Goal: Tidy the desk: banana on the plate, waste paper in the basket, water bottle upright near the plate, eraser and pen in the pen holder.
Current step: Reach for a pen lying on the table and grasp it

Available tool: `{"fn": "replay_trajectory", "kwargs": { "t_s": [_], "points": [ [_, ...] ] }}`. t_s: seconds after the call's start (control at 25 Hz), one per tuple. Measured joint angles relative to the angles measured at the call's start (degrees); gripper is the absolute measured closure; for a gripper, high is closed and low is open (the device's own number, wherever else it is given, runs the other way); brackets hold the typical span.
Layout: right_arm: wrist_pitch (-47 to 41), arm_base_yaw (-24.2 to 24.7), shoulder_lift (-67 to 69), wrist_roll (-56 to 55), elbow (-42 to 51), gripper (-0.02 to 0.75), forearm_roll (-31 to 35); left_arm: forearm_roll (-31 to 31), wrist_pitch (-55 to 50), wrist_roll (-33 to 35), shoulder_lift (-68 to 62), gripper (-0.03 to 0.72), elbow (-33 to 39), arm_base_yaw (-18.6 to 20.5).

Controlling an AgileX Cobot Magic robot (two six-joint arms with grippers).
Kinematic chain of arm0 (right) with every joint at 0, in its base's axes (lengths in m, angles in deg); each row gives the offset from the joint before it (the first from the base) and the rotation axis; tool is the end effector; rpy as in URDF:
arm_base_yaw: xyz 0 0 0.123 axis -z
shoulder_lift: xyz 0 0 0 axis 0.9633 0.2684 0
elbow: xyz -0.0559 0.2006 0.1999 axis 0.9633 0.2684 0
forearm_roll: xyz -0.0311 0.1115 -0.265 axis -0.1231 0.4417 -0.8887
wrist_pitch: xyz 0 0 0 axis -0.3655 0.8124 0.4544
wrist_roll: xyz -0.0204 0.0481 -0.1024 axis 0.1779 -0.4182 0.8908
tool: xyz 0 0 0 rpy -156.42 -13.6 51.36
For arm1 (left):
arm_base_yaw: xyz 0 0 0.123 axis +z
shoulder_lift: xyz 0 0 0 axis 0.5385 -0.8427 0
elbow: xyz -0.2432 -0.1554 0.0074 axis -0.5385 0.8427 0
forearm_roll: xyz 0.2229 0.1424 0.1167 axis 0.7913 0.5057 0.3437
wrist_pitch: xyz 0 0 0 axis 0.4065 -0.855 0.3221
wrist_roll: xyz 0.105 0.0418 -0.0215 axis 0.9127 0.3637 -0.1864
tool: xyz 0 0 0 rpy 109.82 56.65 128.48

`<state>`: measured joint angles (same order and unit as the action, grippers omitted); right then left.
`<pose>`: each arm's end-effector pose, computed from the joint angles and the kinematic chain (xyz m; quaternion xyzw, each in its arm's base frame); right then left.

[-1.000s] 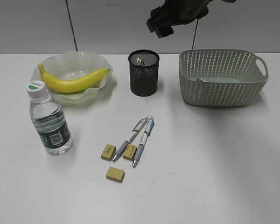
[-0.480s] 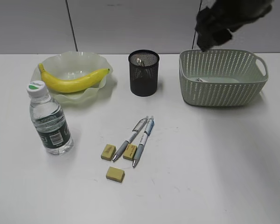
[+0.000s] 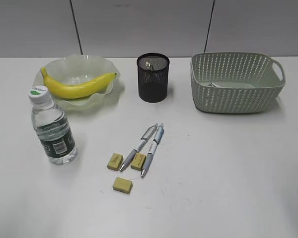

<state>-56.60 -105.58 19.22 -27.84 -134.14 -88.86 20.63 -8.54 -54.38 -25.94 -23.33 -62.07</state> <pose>0.1965 0.1065 0.2928 -0.2926 0.9078 0.0215 0.2997 0.1036 -0.0577 0.3142 0.1897 0.8154 -0.1506 0.5258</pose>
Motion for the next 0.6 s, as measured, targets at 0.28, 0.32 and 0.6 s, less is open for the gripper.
{"fn": "replay_trajectory", "kwargs": {
  "t_s": [0.28,0.32,0.6],
  "points": [
    [-3.89,0.0,-23.47,-0.14,13.72,0.147,3.16,-1.9,19.85,0.0,-12.78,0.127,-0.05,0.0],
    [-4.39,0.0,-26.43,-0.14,15.04,0.147,3.15,-2.36,22.8,0.0,-15.17,0.127,-0.17,0.0],
    [-5.97,0.0,-47.44,-0.14,18.73,0.147,3.21,-3.66,34.05,0.0,-34.07,0.127,-1.95,-1.65]
  ]
}}
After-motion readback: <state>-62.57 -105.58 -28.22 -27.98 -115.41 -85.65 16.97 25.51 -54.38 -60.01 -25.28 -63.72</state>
